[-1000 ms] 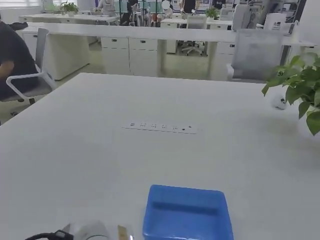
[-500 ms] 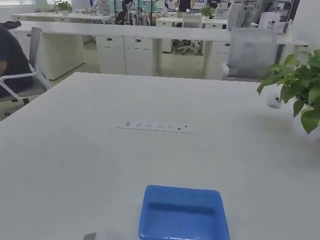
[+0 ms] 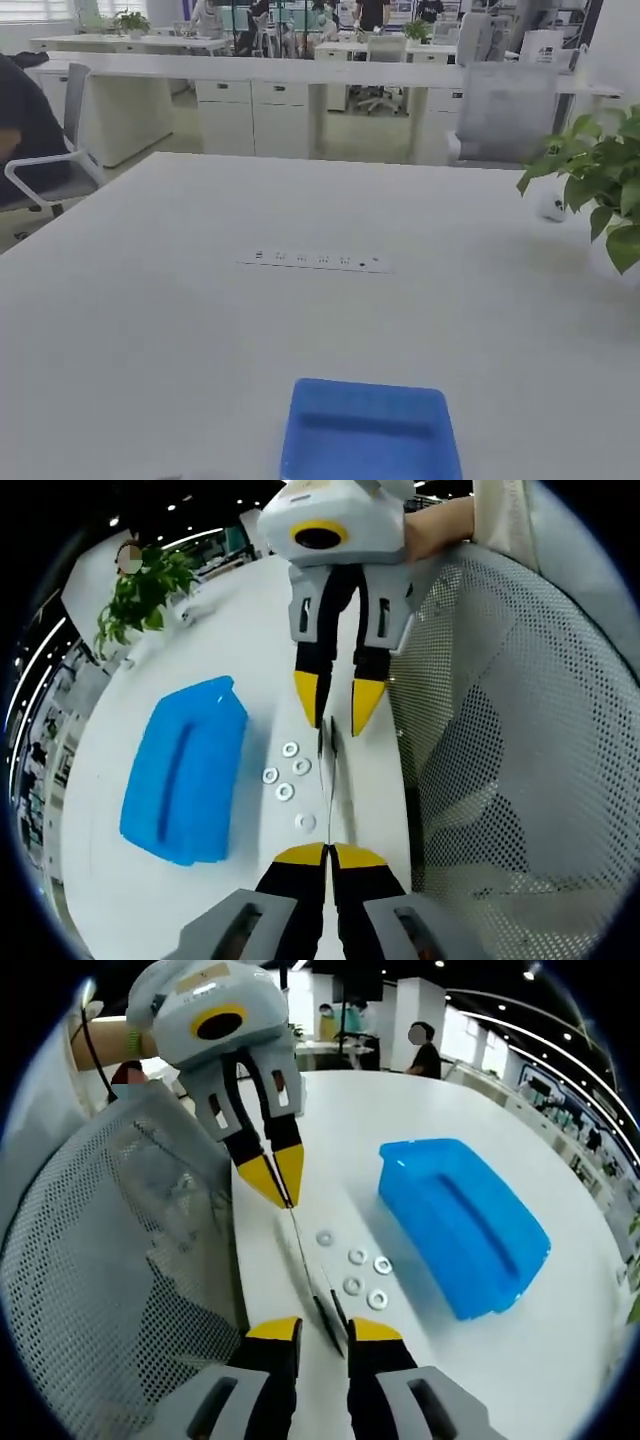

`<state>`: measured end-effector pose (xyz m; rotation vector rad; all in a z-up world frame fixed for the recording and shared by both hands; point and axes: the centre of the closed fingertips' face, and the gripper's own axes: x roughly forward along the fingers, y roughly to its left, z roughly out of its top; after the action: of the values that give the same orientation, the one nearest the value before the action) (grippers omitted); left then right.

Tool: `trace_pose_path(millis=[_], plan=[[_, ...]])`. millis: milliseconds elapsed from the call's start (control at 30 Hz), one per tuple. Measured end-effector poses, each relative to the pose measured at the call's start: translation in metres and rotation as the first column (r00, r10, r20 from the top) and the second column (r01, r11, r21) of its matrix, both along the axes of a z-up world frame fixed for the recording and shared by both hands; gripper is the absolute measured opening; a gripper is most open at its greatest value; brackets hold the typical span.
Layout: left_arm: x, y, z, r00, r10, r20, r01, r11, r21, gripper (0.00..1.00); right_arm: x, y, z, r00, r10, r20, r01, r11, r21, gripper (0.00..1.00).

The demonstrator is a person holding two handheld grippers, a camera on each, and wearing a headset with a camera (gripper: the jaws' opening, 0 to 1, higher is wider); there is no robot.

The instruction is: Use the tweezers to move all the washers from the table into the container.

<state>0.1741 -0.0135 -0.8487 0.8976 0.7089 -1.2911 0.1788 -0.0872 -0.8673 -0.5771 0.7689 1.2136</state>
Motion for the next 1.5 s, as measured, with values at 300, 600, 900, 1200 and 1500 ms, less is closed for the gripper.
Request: trace_pose_path(millis=[300, 600, 900, 1200, 1500], plan=[[-0.008, -0.008, 0.038, 0.999, -0.001, 0.034, 0.002, 0.998, -0.059, 0.00, -0.001, 0.011, 0.010, 1.000, 0.011, -0.004, -0.011, 0.997, 0.073, 0.12], [-0.014, -0.025, 0.067, 0.997, -0.046, 0.057, 0.051, 0.995, -0.081, 0.00, -0.003, 0.023, 0.014, 0.999, 0.049, 0.000, -0.049, 0.993, 0.109, 0.09], [-0.007, -0.022, 0.078, 1.000, -0.002, 0.018, 0.003, 0.998, -0.063, 0.00, 0.002, 0.045, 0.017, 0.994, 0.104, 0.026, -0.106, 0.986, 0.127, 0.08], [-0.001, -0.015, 0.086, 1.000, 0.016, 0.024, -0.014, 0.998, -0.054, 0.00, 0.011, 0.068, 0.023, 0.992, 0.121, 0.039, -0.126, 0.974, 0.191, 0.07], [0.000, -0.012, 0.087, 1.000, 0.009, 0.013, -0.008, 1.000, -0.030, 0.00, 0.011, 0.077, 0.022, 0.992, 0.122, 0.008, -0.121, 0.965, 0.231, 0.08]])
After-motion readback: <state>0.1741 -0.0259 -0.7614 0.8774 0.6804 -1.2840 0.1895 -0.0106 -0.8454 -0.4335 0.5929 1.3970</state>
